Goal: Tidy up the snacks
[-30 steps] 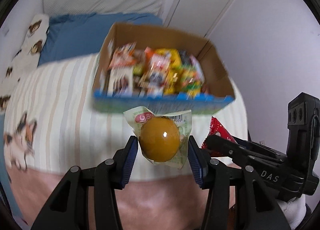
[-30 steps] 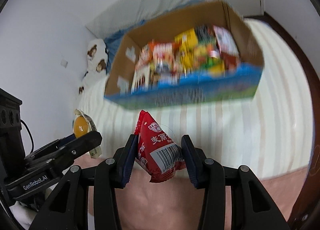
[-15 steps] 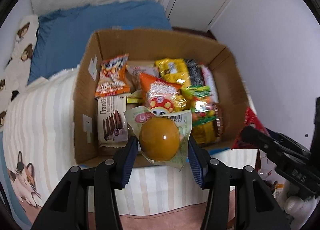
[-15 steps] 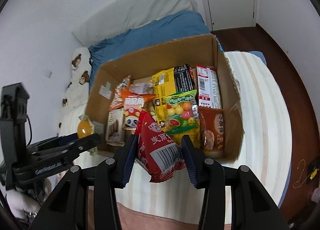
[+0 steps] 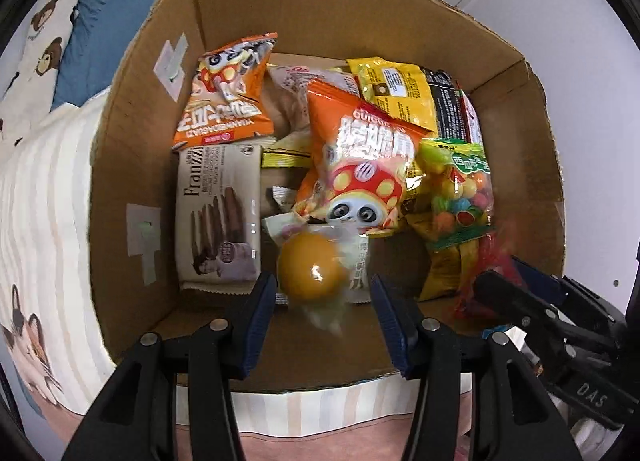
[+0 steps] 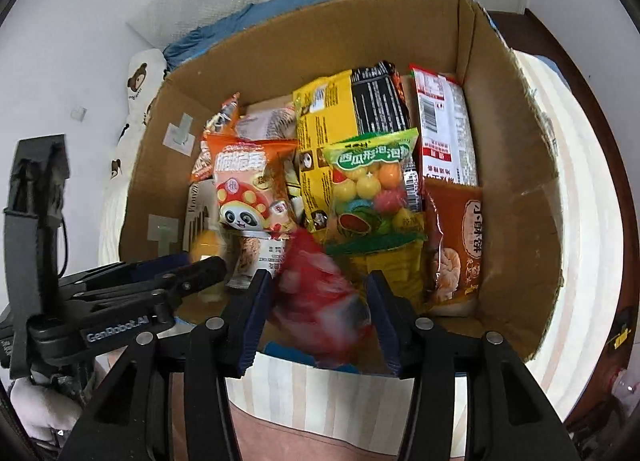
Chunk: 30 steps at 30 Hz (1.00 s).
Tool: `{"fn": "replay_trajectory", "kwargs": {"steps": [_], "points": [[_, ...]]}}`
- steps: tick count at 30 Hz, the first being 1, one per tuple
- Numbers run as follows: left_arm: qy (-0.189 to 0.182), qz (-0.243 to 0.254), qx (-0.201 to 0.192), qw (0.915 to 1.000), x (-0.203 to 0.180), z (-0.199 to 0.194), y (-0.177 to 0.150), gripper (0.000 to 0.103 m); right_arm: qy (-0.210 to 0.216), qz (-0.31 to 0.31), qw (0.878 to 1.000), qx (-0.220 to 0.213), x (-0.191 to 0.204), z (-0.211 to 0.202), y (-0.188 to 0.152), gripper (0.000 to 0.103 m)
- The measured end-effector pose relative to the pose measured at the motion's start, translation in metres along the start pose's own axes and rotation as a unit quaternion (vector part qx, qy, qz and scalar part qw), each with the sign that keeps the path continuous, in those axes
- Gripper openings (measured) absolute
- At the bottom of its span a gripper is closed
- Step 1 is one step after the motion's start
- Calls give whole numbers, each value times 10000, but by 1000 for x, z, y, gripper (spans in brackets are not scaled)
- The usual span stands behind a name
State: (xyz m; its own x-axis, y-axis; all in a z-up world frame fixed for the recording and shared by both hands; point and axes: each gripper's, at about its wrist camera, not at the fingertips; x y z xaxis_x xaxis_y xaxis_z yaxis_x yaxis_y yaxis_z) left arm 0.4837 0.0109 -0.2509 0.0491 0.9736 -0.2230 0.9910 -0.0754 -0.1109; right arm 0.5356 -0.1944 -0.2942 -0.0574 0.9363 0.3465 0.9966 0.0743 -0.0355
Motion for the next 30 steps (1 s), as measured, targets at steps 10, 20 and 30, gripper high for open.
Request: {"fn": "replay_trajectory", "kwargs": {"steps": [10,20,30], "points": [[366,-6,-392,9986,2,-25,-10,92,-685,111,9972,-271,-2,-15,-2,96],[837,-4,-752,9937,-2,-45,-21,98,-1034,230,9930,-529,-9,-32,-14,98],[836,-60,-1102,9904,-8,-62,-37,98,-1076,160,9906,-834,-2,-51,-30,98]]}}
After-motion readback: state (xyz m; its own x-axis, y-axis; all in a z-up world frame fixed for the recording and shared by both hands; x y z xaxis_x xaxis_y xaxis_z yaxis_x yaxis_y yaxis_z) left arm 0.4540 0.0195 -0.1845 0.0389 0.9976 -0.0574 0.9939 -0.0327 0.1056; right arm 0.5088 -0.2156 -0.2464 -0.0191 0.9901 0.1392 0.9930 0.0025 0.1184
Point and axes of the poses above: each gripper's, at about its wrist camera, not at the fingertips, and z roughly the way its jaws point, x to its left, y to its top, and after that the axes turned 13 degrees about x, right-handed
